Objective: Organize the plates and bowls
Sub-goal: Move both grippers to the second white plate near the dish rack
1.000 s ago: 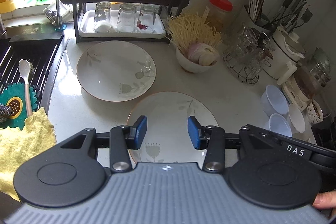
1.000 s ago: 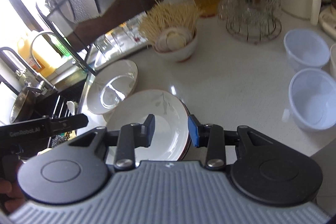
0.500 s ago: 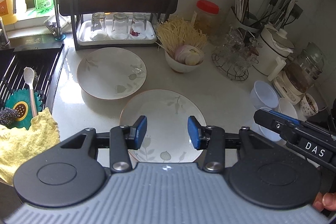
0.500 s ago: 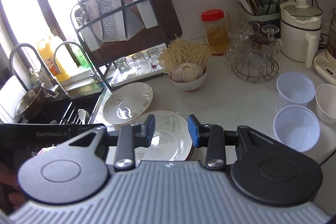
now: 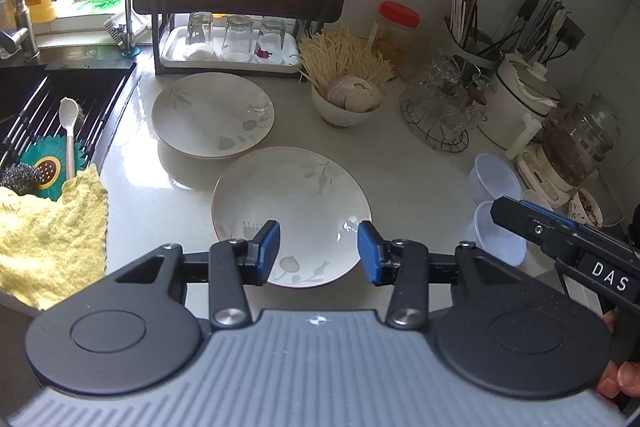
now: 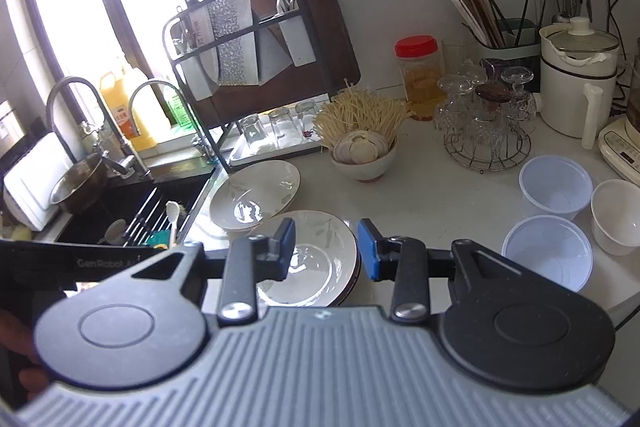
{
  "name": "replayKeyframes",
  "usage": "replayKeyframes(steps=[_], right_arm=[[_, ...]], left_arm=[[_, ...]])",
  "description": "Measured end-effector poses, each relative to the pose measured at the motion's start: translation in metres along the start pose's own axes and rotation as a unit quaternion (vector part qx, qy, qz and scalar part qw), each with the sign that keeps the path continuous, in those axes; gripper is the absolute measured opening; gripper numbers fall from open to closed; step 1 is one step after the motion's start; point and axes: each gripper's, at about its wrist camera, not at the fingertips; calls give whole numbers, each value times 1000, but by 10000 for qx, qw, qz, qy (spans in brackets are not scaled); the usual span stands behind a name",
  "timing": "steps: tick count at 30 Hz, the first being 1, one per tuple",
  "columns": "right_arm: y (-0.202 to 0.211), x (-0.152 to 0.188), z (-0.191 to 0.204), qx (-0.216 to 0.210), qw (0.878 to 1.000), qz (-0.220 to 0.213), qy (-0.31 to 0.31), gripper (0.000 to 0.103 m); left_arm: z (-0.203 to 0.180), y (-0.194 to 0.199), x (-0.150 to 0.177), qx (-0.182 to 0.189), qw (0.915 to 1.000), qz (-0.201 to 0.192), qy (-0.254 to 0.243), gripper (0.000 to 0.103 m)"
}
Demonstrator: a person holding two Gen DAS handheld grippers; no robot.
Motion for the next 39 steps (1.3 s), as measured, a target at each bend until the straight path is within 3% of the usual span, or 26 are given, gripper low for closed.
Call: replayKeyframes(steps=[8, 17, 39], right_arm=[[-3, 6, -10, -272, 9990, 342, 50, 39], [-30, -1, -7, -446, 9973, 576, 33, 38], [-155, -31, -2, -241, 9938, 924, -564, 38]], left_arm=[[-4, 4, 20, -309, 9991, 113, 262, 49], [15, -2, 9, -466, 9976, 200, 472, 52], [103, -122, -73, -232, 9960, 551, 658, 52]])
Point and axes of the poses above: each gripper's, at about its wrist camera, not at the fingertips, and y roughly against the way its jaws point, z to its left, x to its underside, and after that the axes turned 15 degrees about -x, right-handed
